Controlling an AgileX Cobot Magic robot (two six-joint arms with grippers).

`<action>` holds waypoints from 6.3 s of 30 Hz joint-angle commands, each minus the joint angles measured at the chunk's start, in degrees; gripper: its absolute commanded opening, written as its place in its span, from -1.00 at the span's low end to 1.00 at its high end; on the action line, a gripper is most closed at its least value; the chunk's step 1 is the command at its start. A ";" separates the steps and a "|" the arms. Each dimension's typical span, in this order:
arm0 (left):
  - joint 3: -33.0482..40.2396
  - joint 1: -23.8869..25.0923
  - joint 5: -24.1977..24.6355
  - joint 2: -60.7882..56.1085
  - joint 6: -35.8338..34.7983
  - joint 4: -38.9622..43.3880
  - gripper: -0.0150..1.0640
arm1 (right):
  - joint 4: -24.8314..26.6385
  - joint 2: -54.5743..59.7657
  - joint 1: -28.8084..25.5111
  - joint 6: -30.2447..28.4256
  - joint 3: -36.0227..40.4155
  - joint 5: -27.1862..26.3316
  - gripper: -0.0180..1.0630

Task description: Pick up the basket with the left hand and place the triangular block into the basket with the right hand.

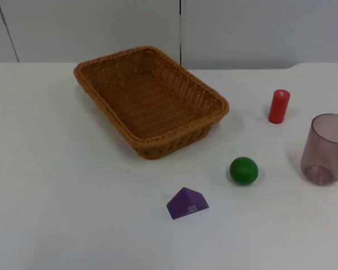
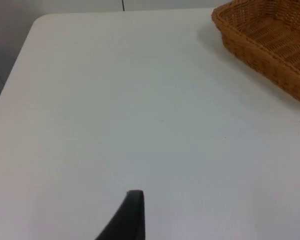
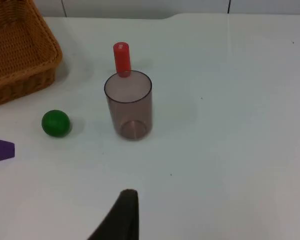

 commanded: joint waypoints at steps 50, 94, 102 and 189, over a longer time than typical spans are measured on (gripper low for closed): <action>-3.38 0.18 -1.95 4.47 -5.82 3.00 0.97 | -0.57 1.55 -0.13 2.29 -2.38 -0.81 0.84; -32.50 -15.38 -46.21 94.10 1.95 -28.80 0.97 | -0.55 38.99 -0.13 0.64 -26.62 -13.96 0.84; -43.21 -15.38 -46.21 108.03 -0.94 -30.64 0.97 | -0.55 38.99 -0.13 0.64 -26.62 -13.85 0.84; -15.49 4.75 -24.89 74.16 10.65 -40.75 -0.98 | 22.96 49.47 -0.01 -28.53 -26.62 -5.40 0.84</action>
